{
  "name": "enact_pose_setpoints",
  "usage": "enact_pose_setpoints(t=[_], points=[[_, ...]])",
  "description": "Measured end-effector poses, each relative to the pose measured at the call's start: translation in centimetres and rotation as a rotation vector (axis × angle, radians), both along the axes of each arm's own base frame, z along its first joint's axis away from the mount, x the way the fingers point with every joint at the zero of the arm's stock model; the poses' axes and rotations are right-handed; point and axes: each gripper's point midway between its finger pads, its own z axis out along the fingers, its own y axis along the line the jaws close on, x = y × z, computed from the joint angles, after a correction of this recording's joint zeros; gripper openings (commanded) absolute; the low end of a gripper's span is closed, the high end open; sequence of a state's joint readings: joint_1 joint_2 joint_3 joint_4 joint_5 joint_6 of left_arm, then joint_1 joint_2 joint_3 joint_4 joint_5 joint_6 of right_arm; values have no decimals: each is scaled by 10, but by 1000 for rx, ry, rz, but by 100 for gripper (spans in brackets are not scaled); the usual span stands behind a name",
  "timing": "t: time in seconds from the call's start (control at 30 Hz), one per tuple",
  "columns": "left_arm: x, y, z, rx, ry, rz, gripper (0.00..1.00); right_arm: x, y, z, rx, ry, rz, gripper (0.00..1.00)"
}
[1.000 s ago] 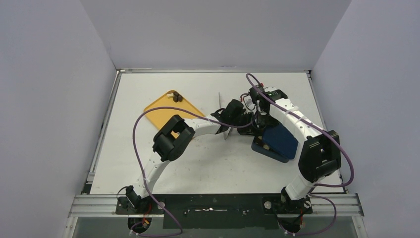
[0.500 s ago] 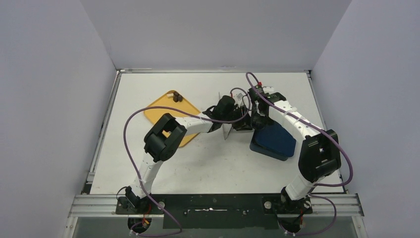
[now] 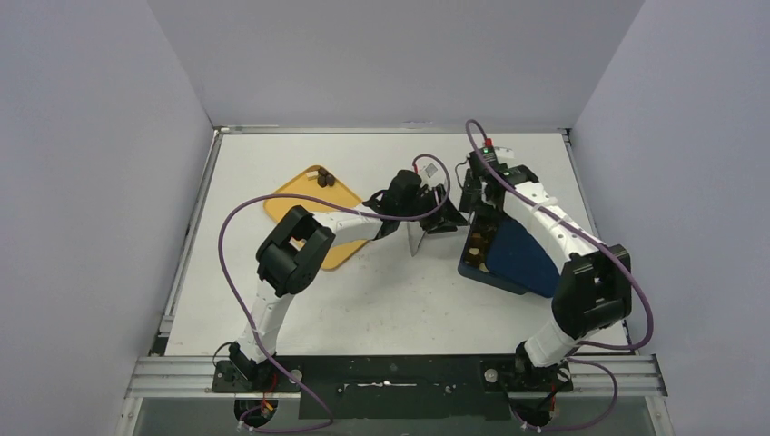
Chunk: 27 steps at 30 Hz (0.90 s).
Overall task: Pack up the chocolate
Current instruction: Close the box lid on the packing box.
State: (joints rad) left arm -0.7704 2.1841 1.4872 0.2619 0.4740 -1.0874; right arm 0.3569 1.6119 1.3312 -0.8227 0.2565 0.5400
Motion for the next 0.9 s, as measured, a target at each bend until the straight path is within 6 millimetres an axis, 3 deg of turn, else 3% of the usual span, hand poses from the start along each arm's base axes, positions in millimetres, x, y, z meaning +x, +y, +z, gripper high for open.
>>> enact_pose_setpoints(t=[0.1,0.2,0.3,0.5,0.8,0.9], points=[[1,-1,1,-2,-16,-2,46,5,-27,13,40,-48,-73,86],[3,-2,6,-6,-37,-8,49,3,-73,28,75,-129,-198,98],[6,-6,14,-18,-62,-13,53,-6,-108,41,93,-201,-306,100],[8,-12,25,-26,-113,-33,55,-18,-153,55,124,-318,-465,100],[7,-19,19,18,-149,-60,56,-43,-210,23,223,-309,-643,100],[5,-19,8,43,-143,-67,57,-52,-216,9,263,-293,-671,100]])
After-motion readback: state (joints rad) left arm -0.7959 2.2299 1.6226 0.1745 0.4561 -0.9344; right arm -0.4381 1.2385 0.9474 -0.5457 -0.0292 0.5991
